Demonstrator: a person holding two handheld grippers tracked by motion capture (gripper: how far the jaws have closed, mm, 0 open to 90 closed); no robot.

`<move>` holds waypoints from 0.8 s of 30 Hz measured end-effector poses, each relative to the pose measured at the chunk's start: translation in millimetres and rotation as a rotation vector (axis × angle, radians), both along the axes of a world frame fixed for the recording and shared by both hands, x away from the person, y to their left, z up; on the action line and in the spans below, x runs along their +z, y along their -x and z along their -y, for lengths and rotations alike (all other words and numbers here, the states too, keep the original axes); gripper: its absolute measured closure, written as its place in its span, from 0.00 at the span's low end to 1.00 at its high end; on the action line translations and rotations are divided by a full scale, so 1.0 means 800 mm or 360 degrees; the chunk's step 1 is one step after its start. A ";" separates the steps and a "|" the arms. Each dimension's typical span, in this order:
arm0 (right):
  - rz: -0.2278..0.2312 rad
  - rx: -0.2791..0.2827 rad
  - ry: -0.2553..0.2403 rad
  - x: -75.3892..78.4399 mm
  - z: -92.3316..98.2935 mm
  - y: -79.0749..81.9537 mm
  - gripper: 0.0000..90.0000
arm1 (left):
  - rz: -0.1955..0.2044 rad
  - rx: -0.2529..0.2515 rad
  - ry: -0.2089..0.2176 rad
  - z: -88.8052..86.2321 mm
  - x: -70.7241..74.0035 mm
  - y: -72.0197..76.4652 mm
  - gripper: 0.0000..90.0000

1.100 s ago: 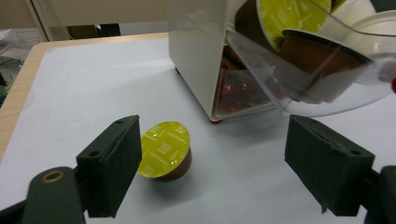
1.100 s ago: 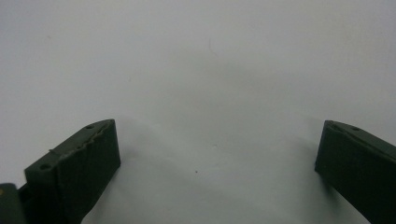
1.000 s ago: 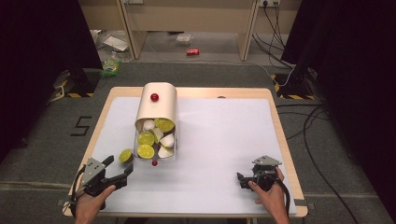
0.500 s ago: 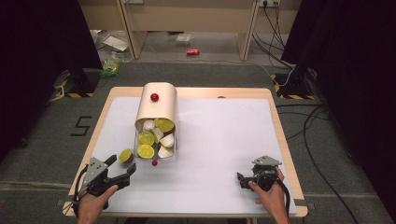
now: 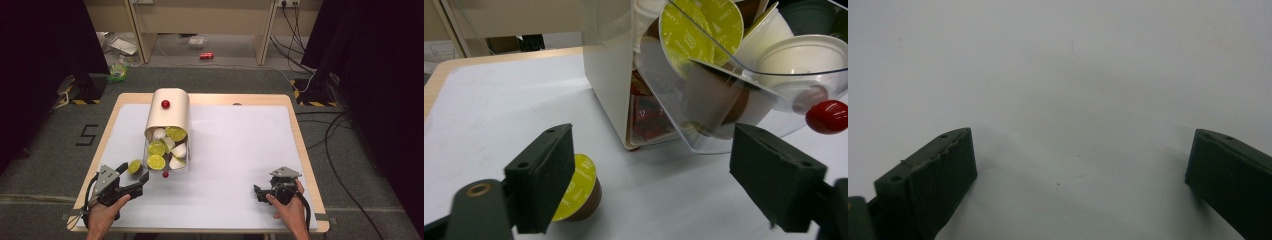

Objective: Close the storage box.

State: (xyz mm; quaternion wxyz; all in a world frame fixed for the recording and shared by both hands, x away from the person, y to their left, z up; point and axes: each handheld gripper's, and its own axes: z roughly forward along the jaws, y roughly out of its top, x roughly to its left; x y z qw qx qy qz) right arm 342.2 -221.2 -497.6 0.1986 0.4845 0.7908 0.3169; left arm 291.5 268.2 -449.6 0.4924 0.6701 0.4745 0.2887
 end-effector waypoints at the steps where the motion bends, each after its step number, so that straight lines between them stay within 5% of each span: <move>1: 0.0000 0.0000 -0.0001 0.000 0.000 0.000 0.00 | 0.0000 0.0000 -0.0005 0.000 0.000 0.000 0.18; 24: -0.0001 0.0000 -0.0001 0.000 0.000 0.000 0.00 | 0.0032 0.0022 0.0030 0.004 0.011 -0.011 0.17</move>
